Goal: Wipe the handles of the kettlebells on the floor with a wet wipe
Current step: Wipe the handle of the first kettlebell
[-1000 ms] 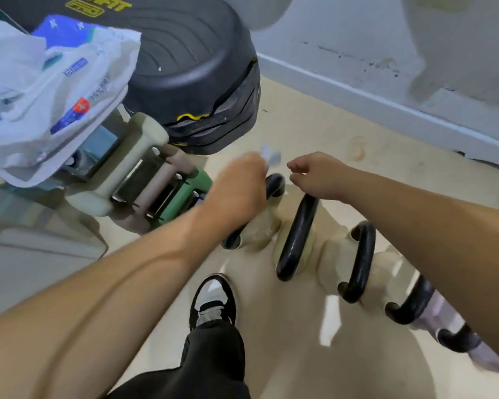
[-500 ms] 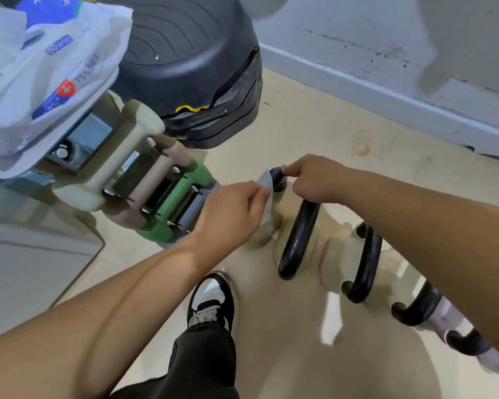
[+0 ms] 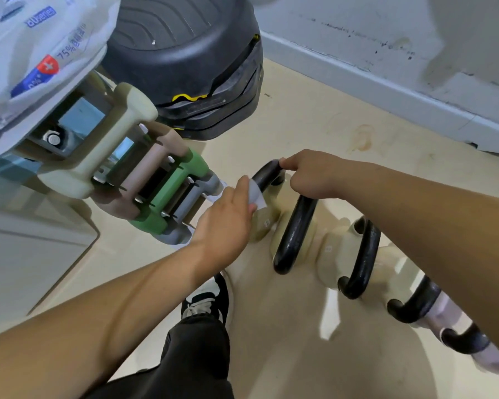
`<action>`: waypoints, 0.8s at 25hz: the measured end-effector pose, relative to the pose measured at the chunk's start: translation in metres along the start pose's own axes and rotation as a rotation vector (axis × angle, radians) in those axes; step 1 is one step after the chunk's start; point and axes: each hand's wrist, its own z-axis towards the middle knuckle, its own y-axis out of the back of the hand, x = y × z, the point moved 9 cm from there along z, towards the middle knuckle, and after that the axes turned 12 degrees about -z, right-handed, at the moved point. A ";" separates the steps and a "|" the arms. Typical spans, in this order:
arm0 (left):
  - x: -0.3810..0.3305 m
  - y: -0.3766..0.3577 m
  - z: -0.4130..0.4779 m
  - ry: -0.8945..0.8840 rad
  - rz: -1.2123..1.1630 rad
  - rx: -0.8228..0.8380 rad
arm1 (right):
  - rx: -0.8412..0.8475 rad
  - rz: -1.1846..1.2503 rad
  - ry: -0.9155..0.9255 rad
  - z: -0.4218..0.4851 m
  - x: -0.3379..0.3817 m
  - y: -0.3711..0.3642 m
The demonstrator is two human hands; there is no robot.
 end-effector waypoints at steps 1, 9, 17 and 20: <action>0.002 0.000 -0.006 0.016 0.028 0.003 | 0.002 -0.004 -0.002 0.001 0.000 -0.001; -0.037 -0.016 0.088 0.045 0.088 0.268 | -0.016 0.016 0.026 0.003 0.002 0.001; 0.011 -0.007 -0.019 0.053 -0.150 0.004 | -0.002 0.009 0.015 0.002 0.001 -0.002; 0.012 -0.003 -0.022 0.057 -0.055 -0.012 | -0.006 -0.014 0.021 0.003 0.005 -0.004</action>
